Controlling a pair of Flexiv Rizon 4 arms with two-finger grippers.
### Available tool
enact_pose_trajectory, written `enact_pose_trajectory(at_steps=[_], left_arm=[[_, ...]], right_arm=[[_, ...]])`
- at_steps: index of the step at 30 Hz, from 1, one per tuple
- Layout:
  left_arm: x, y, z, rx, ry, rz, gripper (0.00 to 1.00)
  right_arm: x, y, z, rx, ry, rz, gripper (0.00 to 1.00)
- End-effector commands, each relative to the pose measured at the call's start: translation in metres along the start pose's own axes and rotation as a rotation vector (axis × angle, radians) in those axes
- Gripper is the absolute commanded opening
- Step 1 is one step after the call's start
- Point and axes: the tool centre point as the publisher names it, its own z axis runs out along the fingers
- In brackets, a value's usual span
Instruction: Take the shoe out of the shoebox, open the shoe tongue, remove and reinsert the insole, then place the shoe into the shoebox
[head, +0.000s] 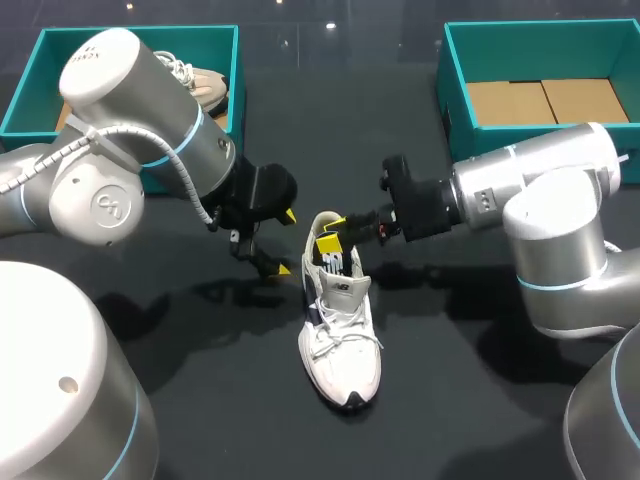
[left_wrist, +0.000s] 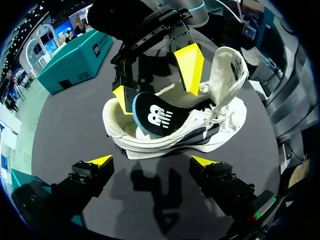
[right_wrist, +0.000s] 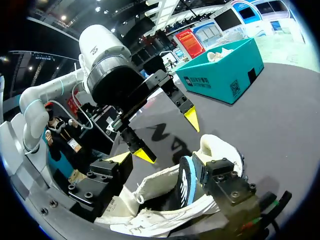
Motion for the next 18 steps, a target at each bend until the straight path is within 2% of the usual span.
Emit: enact_pose_trajectory(at_steps=[1, 9, 16, 18], left_arm=[[0.004, 0.005, -0.008, 0.007, -0.005, 0.003, 1.00], [0.004, 0.012, -0.021, -0.006, 0.004, 0.035, 1.00], [0.003, 0.027, -0.042, 0.029, 0.030, 0.079, 1.00], [0.002, 0.030, -0.050, 0.037, 0.048, 0.109, 1.00]], right_arm=[[0.013, 0.003, -0.014, 0.027, -0.040, 0.002, 0.78], [0.014, 0.001, -0.035, 0.045, -0.104, 0.021, 0.75], [0.008, 0.010, -0.054, 0.069, -0.137, 0.030, 0.72], [0.005, 0.014, -0.060, 0.095, -0.178, 0.053, 0.71]])
